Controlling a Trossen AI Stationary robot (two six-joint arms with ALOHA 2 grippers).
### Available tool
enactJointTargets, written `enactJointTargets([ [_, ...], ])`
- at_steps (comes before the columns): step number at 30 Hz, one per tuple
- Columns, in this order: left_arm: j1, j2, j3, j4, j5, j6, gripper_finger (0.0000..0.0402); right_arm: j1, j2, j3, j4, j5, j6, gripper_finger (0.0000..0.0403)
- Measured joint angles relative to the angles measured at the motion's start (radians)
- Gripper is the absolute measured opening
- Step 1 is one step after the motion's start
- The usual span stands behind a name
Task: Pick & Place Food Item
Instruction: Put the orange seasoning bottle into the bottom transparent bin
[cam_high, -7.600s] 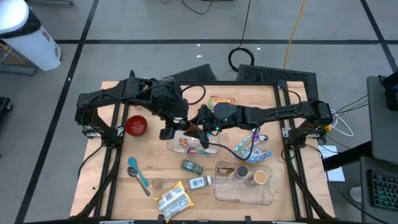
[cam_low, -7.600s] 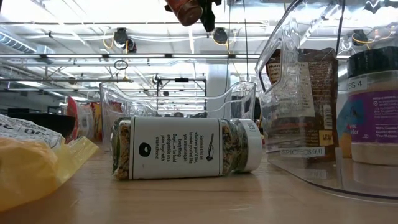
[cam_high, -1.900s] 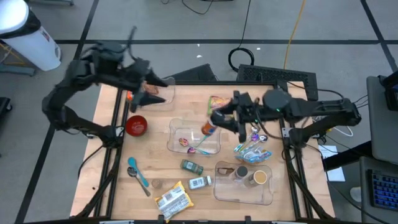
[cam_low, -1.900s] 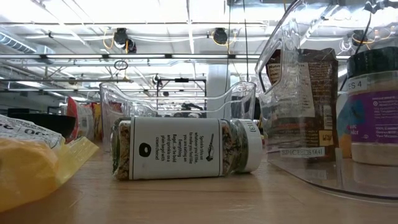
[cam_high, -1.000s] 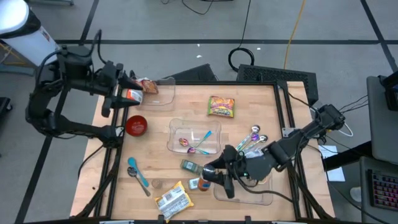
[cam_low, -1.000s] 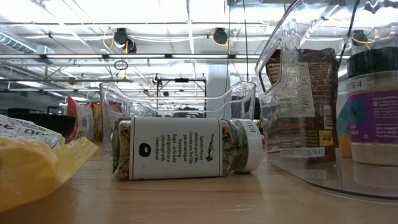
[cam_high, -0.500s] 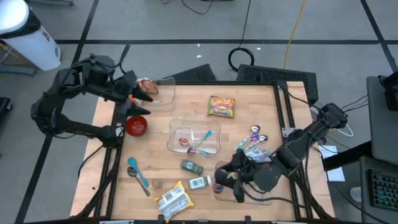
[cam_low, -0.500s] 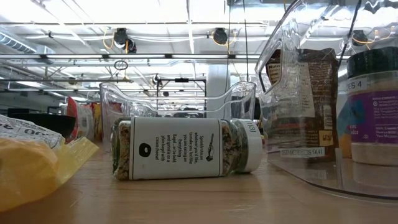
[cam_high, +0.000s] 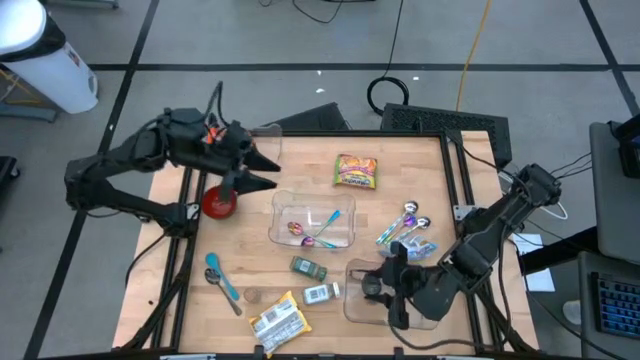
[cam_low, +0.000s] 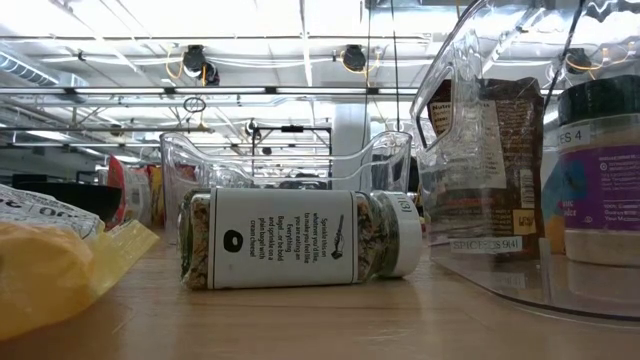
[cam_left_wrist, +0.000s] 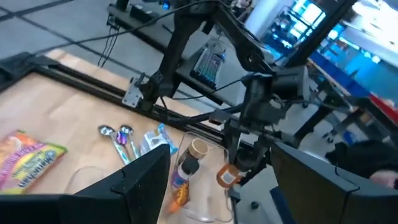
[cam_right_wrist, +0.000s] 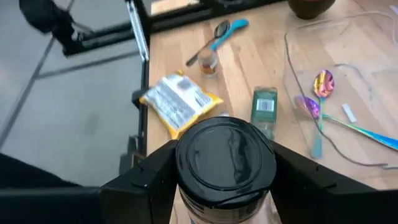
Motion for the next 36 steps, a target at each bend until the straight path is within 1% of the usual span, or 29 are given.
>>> enactJointTargets([
  [6,-0.085,0.041,-0.02,0.065,-0.112,-0.082,0.0282,0.032,0.0,-0.089,0.072,-0.002,-0.061,0.0195],
  [10,-0.141,0.073,-0.02,0.101,-0.179,-0.105,0.0282,0.027,-0.001,-0.151,0.18,0.003,-0.118,0.0195],
  [13,-0.177,0.088,-0.02,0.111,-0.235,-0.107,0.0282,0.025,-0.001,-0.219,0.272,0.005,-0.14,0.0195],
  [16,-0.205,0.106,-0.02,0.132,-0.28,-0.11,0.0282,0.025,-0.001,-0.299,0.38,0.031,-0.146,0.0195],
  [20,-0.229,0.127,-0.02,0.143,-0.318,-0.12,0.0282,0.022,0.0,-0.39,0.496,0.042,-0.183,0.0195],
  [25,-0.236,0.137,-0.02,0.146,-0.346,-0.132,0.0282,0.005,0.0,-0.46,0.598,0.052,-0.187,0.0195],
  [32,-0.236,0.156,-0.02,0.182,-0.37,-0.136,0.0282,-0.019,0.011,-0.467,0.616,0.045,-0.217,0.0195],
  [36,-0.235,0.167,-0.02,0.204,-0.37,-0.132,0.0282,-0.029,0.045,-0.468,0.64,-0.01,-0.234,0.0195],
])
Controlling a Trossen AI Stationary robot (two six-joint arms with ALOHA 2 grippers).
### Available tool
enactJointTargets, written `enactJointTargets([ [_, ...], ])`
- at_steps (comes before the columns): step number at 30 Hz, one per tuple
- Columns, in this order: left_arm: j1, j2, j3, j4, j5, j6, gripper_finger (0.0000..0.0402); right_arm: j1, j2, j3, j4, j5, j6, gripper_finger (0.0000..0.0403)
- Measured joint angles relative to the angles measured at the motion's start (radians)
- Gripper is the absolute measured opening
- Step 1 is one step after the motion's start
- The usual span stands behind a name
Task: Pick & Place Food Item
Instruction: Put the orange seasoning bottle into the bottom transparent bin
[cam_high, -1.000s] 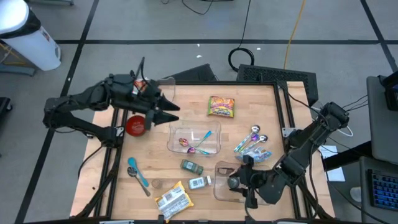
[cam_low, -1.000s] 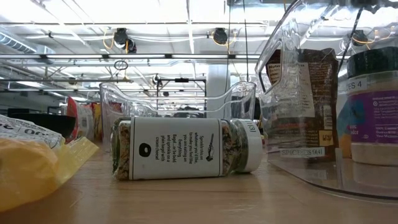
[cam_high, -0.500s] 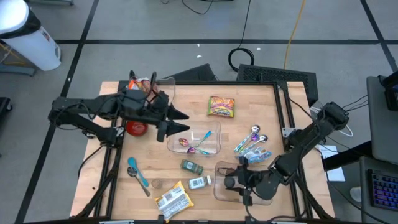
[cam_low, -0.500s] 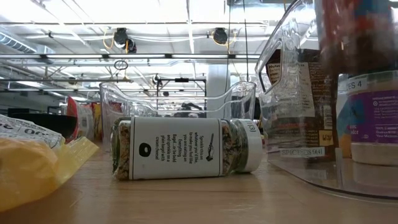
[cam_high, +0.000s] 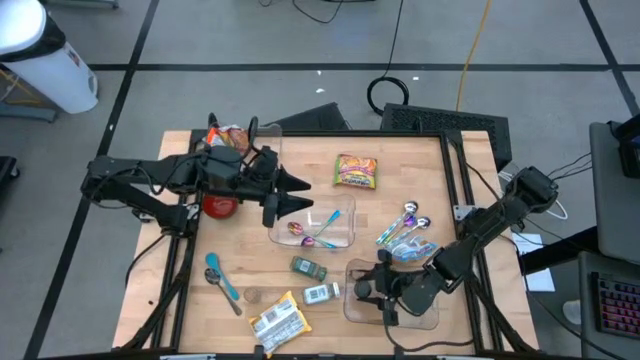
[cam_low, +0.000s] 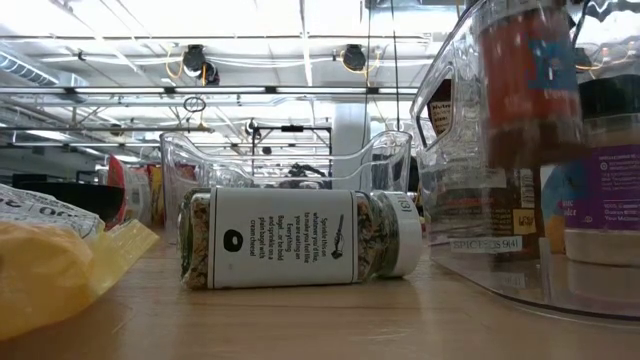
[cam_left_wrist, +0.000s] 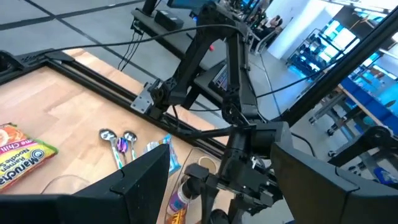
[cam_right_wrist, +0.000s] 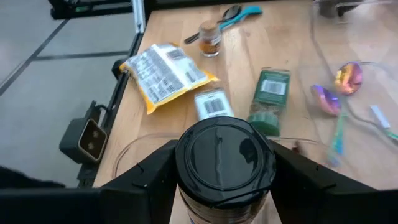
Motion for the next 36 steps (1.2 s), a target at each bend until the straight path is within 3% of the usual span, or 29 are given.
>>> enactJointTargets([
  [36,0.0,0.011,0.0,0.004,-0.002,-0.003,0.0282,-0.028,0.146,-0.001,0.095,0.012,-0.009,0.0195],
])
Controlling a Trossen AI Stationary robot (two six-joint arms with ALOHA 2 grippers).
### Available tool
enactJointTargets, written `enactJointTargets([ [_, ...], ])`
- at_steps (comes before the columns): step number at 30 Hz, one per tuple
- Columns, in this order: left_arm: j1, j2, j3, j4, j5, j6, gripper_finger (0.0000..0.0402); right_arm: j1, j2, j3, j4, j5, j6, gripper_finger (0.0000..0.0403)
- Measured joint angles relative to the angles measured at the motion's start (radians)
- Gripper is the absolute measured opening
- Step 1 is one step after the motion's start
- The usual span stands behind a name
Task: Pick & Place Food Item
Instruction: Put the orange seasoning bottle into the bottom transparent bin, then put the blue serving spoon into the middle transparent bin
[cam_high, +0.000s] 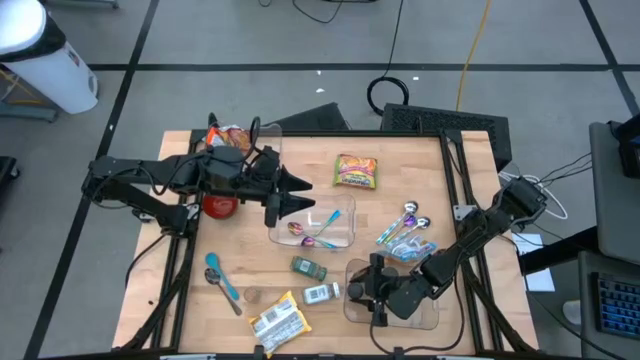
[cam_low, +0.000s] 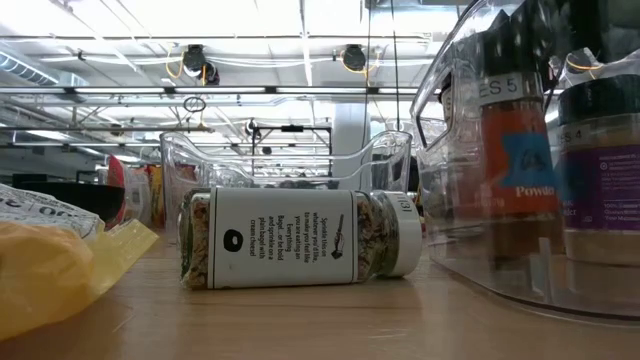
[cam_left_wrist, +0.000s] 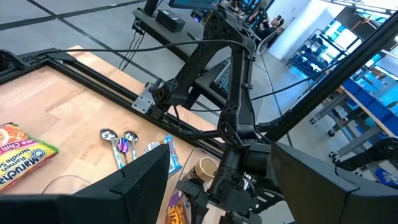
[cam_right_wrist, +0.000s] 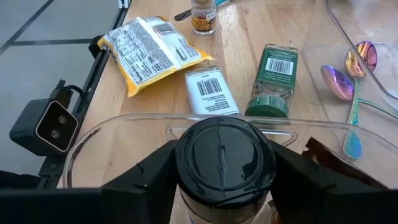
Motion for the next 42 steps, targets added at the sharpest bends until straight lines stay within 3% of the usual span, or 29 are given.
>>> enactJointTargets([
  [4,0.0,0.0,0.0,0.0,0.0,0.0,0.0282,0.0,0.0,0.0,-0.002,0.0,0.0,0.0202],
  [9,0.0,0.0,0.0,0.0,0.0,0.0,0.0282,0.0,0.0,0.001,-0.002,0.001,0.006,0.0268],
  [12,0.0,0.0,0.0,0.0,0.0,0.0,0.0282,0.0,-0.002,0.001,0.001,0.001,0.0,0.0283],
  [19,0.0,0.0,0.0,0.0,0.0,-0.001,0.0282,0.003,-0.05,0.001,0.039,-0.005,-0.036,0.0277],
  [31,-0.008,-0.004,0.0,0.017,0.011,-0.011,0.0282,0.009,-0.269,0.001,0.049,-0.002,-0.09,0.0269],
  [42,-0.031,-0.008,0.0,0.375,0.012,0.137,0.0282,-0.041,-0.479,0.001,0.053,-0.002,-0.132,0.0267],
])
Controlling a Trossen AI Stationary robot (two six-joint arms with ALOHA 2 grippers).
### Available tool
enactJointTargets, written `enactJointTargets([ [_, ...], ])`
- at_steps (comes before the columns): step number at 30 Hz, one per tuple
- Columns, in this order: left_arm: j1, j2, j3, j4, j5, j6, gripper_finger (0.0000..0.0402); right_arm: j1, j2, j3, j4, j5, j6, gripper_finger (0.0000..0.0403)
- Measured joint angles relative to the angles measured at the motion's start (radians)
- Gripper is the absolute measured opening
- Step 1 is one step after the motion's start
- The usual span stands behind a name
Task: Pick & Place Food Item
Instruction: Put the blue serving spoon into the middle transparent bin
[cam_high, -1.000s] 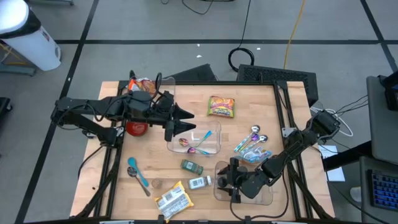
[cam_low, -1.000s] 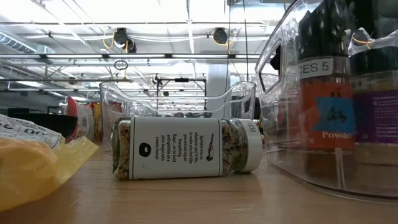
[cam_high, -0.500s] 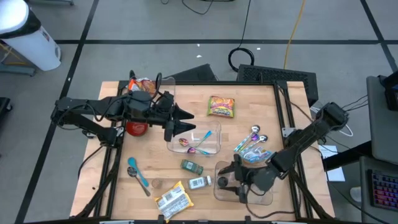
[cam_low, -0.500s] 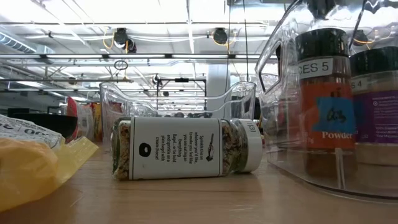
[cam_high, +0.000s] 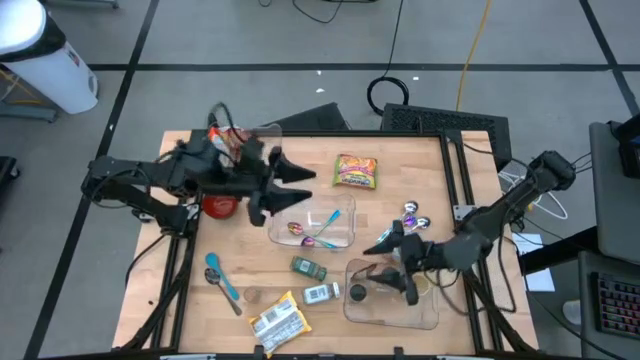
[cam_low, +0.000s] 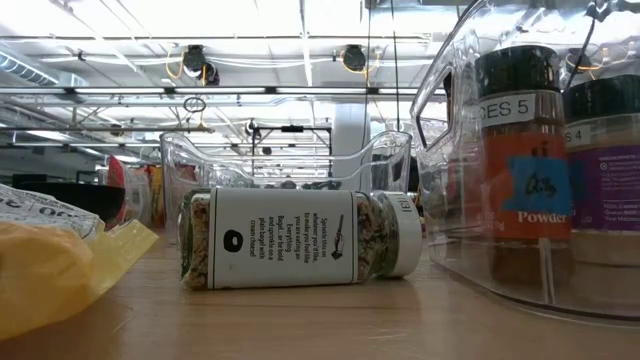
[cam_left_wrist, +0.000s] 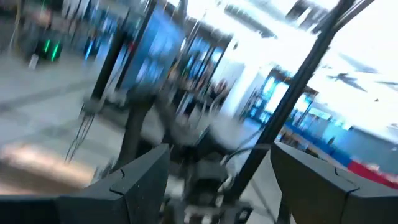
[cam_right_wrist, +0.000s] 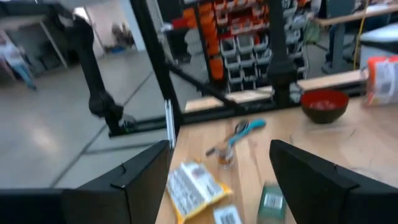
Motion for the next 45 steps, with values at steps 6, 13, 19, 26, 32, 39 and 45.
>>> enactJointTargets([
  [6,-0.003,-0.078,0.001,-0.005,-0.009,0.13,0.0282,-0.016,-0.09,0.0,-0.001,0.0,-0.015,0.0267],
  [13,-0.011,-0.195,0.0,-0.308,-0.071,0.13,0.0282,-0.016,-0.144,0.0,-0.043,0.006,-0.024,0.0267],
  [19,-0.055,-0.261,0.001,-0.609,-0.152,-0.026,0.0282,-0.017,-0.146,0.0,-0.048,0.061,-0.072,0.0267],
  [26,-0.168,-0.266,0.0,-0.871,-0.224,-0.203,0.0282,-0.07,-0.146,0.0,-0.047,0.081,-0.132,0.0267],
  [32,-0.238,-0.25,0.0,-1.041,-0.262,-0.373,0.0282,-0.159,-0.146,0.0,-0.037,0.081,-0.134,0.0267],
  [39,-0.297,-0.232,0.0,-1.097,-0.237,-0.421,0.0282,-0.279,-0.146,0.0,0.101,0.078,-0.264,0.0267],
  [45,-0.309,-0.218,0.0,-1.1,-0.142,-0.417,0.0282,-0.388,-0.147,0.0,0.217,0.078,-0.356,0.0267],
])
